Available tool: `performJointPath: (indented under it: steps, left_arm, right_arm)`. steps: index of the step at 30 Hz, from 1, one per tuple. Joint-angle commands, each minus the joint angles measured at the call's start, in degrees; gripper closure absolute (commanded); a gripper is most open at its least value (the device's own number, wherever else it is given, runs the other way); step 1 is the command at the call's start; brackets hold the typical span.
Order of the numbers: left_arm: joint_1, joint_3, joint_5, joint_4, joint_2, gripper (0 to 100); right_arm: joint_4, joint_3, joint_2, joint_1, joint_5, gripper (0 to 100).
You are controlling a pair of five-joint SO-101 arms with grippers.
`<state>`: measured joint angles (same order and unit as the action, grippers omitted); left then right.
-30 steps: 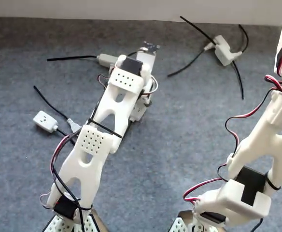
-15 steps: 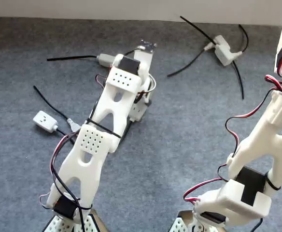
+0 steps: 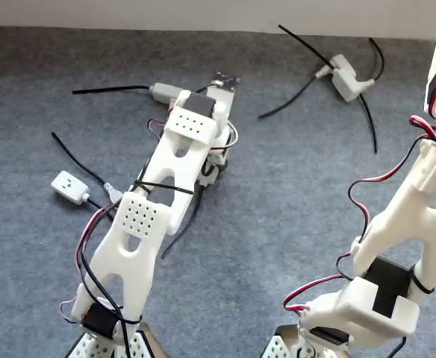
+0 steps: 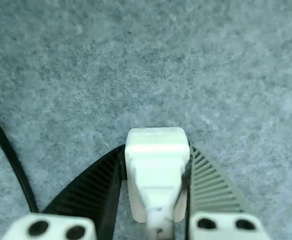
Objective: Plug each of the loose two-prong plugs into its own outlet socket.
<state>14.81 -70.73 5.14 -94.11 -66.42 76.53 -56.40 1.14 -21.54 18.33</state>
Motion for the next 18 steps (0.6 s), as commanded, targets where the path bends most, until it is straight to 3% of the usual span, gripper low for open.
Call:
performJointPath:
  steps: [1,5,8,13,18]
  left_arm:
    - [-0.92,-8.22,-0.18,1.76,1.1,99]
    - [-1.1,-21.41,-0.53,2.2,0.84,99]
    - [-1.36,-24.75,-0.62,7.03,1.19,99]
    - [-4.0,-23.87,-0.62,24.0,1.1,99]
    - [-9.54,-23.87,-0.62,49.76,-4.79,99]
  right_arm:
    - [-1.01,-0.48,-2.77,0.57,0.7,99.1]
    - [-1.01,-0.57,-2.77,0.57,0.7,99.1]
    - [-1.01,-0.66,-2.77,0.57,0.7,99.1]
    - [-1.01,-0.66,-2.77,1.36,0.7,99.1]
    - [-1.01,-0.57,-2.68,2.51,0.7,99.1]
